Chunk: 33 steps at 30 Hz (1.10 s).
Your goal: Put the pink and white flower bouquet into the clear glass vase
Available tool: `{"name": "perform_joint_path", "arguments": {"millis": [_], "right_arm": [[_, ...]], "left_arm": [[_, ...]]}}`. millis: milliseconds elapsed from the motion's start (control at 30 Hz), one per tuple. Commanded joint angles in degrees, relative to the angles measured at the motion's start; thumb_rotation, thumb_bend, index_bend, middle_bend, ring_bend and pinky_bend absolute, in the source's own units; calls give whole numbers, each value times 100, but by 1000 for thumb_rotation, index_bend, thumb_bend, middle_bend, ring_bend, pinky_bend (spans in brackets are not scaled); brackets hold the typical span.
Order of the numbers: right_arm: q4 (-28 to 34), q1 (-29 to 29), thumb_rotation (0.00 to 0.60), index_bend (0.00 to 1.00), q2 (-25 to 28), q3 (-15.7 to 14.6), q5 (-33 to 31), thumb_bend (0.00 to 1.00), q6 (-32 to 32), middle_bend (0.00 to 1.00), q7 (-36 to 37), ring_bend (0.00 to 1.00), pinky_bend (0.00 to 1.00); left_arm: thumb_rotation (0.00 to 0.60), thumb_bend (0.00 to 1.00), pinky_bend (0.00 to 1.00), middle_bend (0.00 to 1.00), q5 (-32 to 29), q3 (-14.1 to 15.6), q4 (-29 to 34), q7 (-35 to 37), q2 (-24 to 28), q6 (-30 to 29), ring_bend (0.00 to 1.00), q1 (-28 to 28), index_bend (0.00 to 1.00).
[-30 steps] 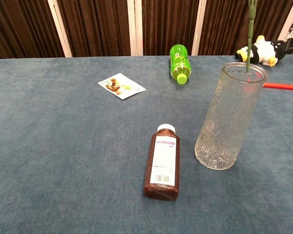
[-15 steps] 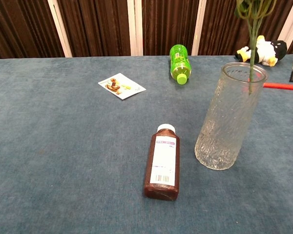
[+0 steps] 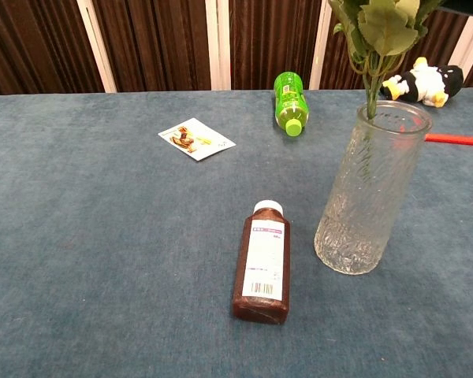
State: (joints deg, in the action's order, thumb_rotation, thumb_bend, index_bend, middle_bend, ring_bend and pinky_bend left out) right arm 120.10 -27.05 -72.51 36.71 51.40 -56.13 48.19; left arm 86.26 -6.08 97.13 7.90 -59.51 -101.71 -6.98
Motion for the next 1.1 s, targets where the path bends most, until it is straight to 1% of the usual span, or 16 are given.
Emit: {"name": "perform_joint_path", "arguments": {"millis": [33, 300, 433, 500, 633, 800, 967, 1100], "right_arm": [[11, 151, 600, 235, 112, -26, 182, 320, 78, 262, 189, 416, 264], [12, 580, 600, 234, 429, -119, 744, 320, 184, 261, 749, 398, 248], [10, 845, 600, 234, 607, -234, 1069, 320, 200, 261, 1048, 397, 248], [18, 1005, 600, 234, 728, -337, 1326, 320, 245, 261, 1269, 397, 248], [33, 1227, 600, 235, 969, -434, 1737, 320, 350, 261, 1827, 398, 248], [57, 1394, 600, 235, 1197, -571, 2182, 320, 321, 261, 2245, 393, 245], [82, 1478, 600, 229, 1347, -811, 2688, 315, 255, 233, 2560, 343, 190], [46, 1402, 600, 212, 1454, -975, 2914, 288, 337, 207, 2795, 302, 152]], "left_arm": [[600, 175, 0, 0, 7, -1, -1, -6, -4, -15, 0, -6, 149], [600, 176, 0, 0, 22, 19, 13, -95, -21, 22, 0, 8, 149], [600, 176, 0, 0, 35, 27, 23, -113, -25, 12, 0, 1, 149], [600, 176, 0, 0, 38, 26, 24, -131, -32, 2, 0, -2, 149], [600, 176, 0, 0, 54, 41, 32, -174, -41, 9, 0, -2, 149], [600, 175, 0, 0, 77, 50, 36, -208, -53, 12, 0, 3, 149], [600, 176, 0, 0, 81, 55, 37, -230, -59, 24, 0, 8, 149], [600, 175, 0, 0, 84, 56, 37, -231, -59, 29, 0, 11, 149]]}}
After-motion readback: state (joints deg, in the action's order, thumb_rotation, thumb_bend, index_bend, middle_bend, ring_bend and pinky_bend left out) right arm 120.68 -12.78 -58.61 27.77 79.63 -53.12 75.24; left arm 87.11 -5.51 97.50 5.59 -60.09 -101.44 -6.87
